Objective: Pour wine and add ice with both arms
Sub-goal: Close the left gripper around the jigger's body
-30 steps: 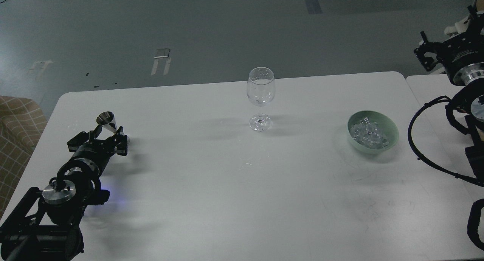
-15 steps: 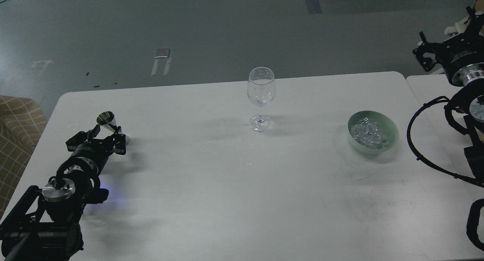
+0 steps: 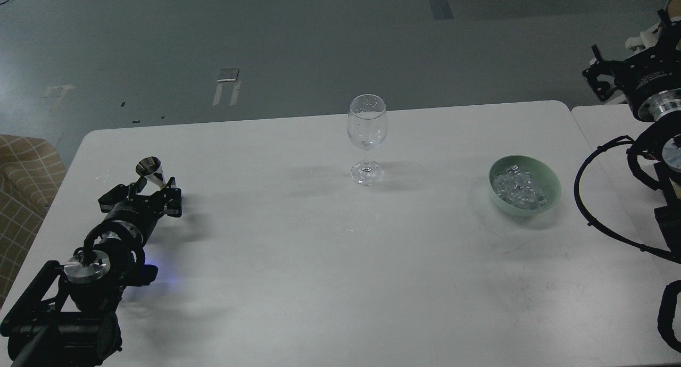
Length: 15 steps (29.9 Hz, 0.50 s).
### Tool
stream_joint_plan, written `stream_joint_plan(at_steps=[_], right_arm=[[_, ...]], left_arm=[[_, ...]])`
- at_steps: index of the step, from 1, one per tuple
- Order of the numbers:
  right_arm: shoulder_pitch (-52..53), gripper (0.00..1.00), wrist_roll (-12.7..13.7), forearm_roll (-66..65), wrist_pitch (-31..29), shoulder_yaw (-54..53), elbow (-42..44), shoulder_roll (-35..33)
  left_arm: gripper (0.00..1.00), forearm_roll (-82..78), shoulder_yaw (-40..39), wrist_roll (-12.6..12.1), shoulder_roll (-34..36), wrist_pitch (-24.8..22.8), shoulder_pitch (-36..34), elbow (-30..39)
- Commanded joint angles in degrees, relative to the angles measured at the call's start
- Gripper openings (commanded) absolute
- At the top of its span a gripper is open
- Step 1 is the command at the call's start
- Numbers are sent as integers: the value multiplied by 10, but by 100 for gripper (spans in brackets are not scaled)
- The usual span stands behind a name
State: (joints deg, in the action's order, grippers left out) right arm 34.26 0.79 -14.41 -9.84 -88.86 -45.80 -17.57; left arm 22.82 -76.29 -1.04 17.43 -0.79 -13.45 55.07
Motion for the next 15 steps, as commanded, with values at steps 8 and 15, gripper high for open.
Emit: stream_joint_plan(at_steps=[8,15], right_arm=[[7,100,1,0,0,1,2,0],[12,100,3,0,0,2,5,-2]], left_arm=[[46,-1,1,-2,2,-1,-1,0],[43,0,0,-12,3,-7,-1,0]])
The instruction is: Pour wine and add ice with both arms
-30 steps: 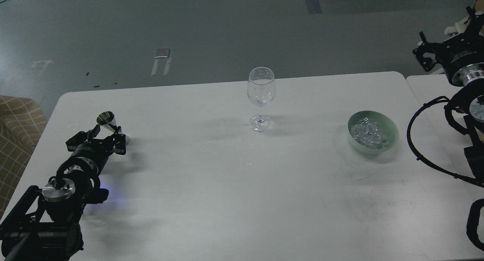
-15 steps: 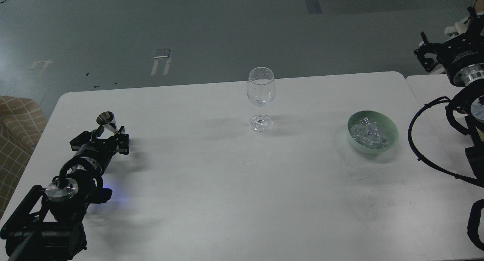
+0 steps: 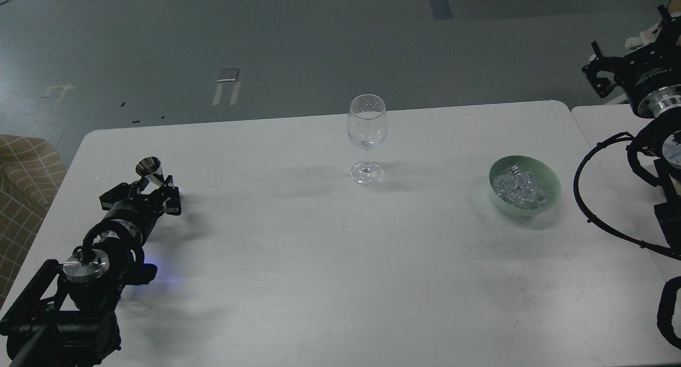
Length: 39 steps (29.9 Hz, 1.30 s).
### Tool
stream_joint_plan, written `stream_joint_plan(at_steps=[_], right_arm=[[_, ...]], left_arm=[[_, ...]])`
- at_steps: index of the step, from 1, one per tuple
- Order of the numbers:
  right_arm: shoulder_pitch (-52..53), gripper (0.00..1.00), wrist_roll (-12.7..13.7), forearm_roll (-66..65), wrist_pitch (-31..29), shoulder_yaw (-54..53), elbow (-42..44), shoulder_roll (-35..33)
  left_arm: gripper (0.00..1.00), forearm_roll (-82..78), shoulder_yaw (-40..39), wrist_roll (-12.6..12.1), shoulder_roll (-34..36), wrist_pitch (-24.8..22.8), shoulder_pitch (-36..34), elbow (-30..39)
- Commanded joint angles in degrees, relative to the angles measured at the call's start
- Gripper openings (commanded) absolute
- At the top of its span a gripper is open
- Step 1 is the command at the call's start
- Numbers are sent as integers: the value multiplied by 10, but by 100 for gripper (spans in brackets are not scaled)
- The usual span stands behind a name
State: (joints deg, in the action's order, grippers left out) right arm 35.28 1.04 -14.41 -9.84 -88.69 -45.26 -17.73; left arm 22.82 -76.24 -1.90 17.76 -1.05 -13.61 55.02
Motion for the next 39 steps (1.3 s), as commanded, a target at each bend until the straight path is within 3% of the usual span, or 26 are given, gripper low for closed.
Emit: stream_joint_plan(at_steps=[1,29,39], right_arm=[[1,100,0,-1,0,0,0,0],[10,100,2,-1,1,1,3,-6],[10,100,2,-1,1,1,3,-6]], left_arm=[[43,0,-1,-3,0,-9,1,0],[43,1,-1,-4,-2,-20,-1,-14],[55,-1,0,-4,-12,-19,-2,-14]])
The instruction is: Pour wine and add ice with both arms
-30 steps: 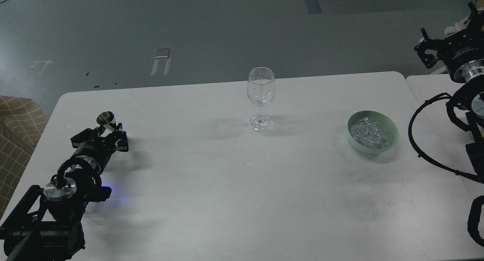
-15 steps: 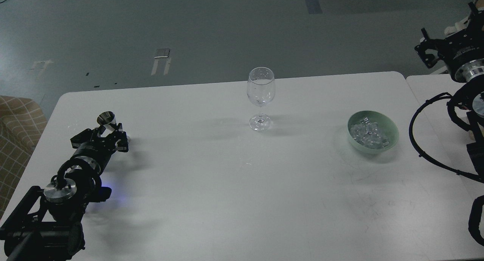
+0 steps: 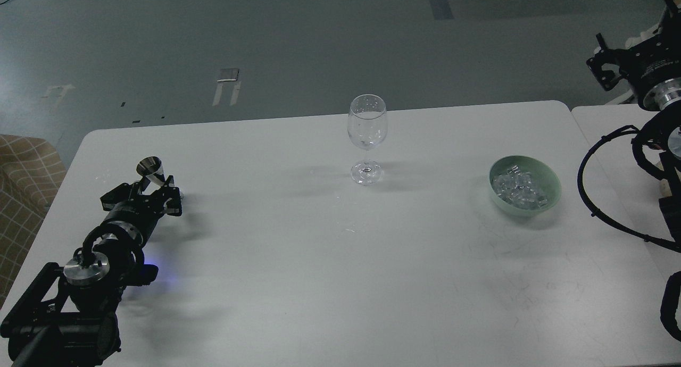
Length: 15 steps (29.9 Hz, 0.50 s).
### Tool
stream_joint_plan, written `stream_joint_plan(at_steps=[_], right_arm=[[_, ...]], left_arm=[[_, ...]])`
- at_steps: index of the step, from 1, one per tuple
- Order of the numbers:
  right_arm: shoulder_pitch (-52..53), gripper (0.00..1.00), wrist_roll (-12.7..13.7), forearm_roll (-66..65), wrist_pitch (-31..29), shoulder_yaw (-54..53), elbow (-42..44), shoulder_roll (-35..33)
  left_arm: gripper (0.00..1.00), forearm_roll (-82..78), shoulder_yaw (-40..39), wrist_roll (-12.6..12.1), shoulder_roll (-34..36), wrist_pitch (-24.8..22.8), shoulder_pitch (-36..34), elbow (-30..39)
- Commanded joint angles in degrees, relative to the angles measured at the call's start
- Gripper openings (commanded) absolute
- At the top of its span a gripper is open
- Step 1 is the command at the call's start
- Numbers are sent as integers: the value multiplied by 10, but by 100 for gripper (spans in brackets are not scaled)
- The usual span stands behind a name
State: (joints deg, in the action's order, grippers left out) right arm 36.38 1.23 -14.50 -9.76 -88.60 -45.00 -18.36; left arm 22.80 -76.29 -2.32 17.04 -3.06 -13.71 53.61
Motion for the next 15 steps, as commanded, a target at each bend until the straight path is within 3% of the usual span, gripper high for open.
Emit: stream_joint_plan(at_steps=[1,15], right_arm=[[-2,100,0,0,0,0,0,0],[-5,100,1,1,0,0,0,-11]], left_arm=[[55,0,1,0,-5,1,-1,0],[54,0,1,1,-4,1,-9,-1]])
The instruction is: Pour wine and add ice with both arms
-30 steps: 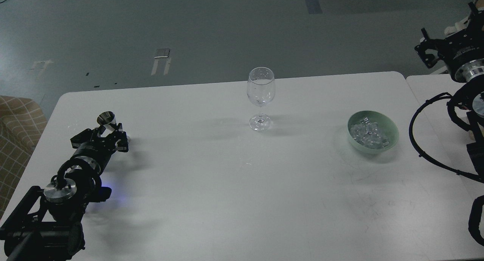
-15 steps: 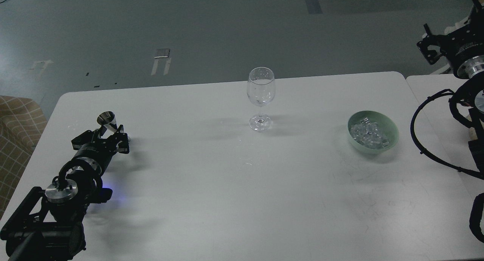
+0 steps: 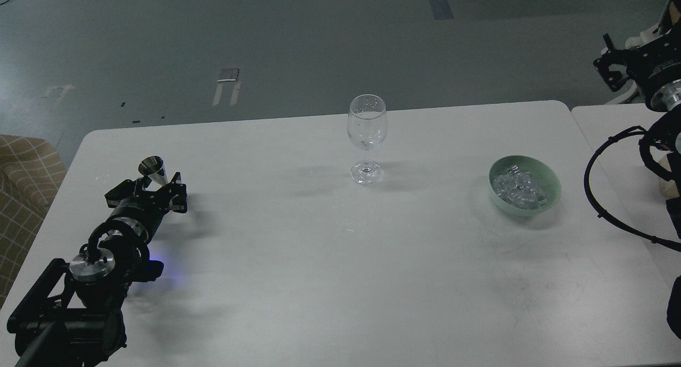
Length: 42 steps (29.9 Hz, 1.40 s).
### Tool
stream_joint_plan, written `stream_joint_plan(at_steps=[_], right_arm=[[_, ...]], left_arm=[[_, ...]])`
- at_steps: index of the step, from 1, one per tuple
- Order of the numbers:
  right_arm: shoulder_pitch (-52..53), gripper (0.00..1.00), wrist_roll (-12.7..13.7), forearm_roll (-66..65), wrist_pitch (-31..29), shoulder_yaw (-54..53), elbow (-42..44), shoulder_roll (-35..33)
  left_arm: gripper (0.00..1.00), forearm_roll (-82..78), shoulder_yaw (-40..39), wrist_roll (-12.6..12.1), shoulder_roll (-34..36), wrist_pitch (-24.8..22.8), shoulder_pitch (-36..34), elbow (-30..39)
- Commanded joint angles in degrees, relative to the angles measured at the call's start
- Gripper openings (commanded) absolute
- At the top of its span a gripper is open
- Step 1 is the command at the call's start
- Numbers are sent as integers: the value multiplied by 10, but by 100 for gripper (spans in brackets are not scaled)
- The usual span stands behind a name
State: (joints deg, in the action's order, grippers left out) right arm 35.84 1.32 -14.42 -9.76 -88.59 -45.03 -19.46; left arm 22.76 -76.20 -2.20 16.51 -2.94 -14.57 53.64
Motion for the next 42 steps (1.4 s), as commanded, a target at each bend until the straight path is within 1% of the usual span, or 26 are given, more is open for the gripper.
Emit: stream_joint_plan(at_steps=[1,12,18,20,22,25,29,42], right_arm=[[1,100,-1,0,0,0,0,0],[4,100,0,-1,0,0,1,0],[4,100,0,-1,0,1,0,0],[3,100,0,-1,0,1,0,0],[3,100,-1,-1,0,1,1,0],[2,100,0,-1,0,1,0,0],[3,100,0,-1,0,1,0,2],[3,100,-1,-1,0,1,0,0]], left_arm=[[54,0,0,-1,2,0,-1,-3],[54,0,0,-2,1,-1,-34,-45],[53,0,0,-2,1,-1,-36,-46],[52,-1,0,-2,1,-1,-36,-46],[48,-1,0,-3,1,-10,-36,-46],[46,-1,0,-9,1,-20,-36,-46],[44,-1,0,-10,0,-21,-35,-46],[45,-2,2,-8,-7,-21,-33,-46]])
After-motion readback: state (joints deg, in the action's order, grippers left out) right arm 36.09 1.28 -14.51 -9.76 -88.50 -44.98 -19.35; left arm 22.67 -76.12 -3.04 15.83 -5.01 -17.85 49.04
